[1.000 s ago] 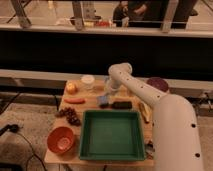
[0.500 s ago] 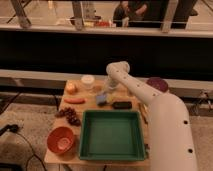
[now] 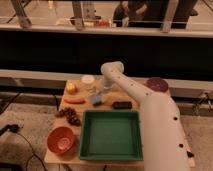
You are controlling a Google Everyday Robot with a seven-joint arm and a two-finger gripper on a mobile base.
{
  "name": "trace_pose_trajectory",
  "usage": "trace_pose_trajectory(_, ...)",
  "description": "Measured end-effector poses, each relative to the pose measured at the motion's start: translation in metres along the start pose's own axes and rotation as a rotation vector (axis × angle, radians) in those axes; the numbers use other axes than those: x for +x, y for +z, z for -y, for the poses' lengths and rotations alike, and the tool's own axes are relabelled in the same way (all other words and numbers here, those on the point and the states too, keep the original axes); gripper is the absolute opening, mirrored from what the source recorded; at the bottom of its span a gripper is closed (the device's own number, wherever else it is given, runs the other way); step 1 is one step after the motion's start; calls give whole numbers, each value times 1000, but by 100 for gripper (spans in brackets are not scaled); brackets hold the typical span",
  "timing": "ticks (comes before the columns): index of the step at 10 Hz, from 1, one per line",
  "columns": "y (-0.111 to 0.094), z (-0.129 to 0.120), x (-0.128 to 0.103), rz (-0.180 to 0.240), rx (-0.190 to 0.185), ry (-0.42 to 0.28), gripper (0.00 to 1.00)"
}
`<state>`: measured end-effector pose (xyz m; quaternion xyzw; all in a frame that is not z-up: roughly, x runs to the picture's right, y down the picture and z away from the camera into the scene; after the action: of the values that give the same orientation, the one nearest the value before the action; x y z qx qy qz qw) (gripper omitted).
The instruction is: Wipe table surface with sponge
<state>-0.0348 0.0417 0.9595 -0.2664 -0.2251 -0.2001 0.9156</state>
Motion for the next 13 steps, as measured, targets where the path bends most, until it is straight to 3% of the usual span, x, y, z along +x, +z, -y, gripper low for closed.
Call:
trace_pose_trajectory(3, 0, -4, -19, 12, -1, -30, 0)
trace_pose_trajectory(6, -13, -16, -24, -1, 8, -23, 0)
trace_pose_trajectory(10, -31, -41, 2, -29, 16, 32, 0)
trace_pose_trajectory(13, -27, -39, 18, -40, 17, 60, 0)
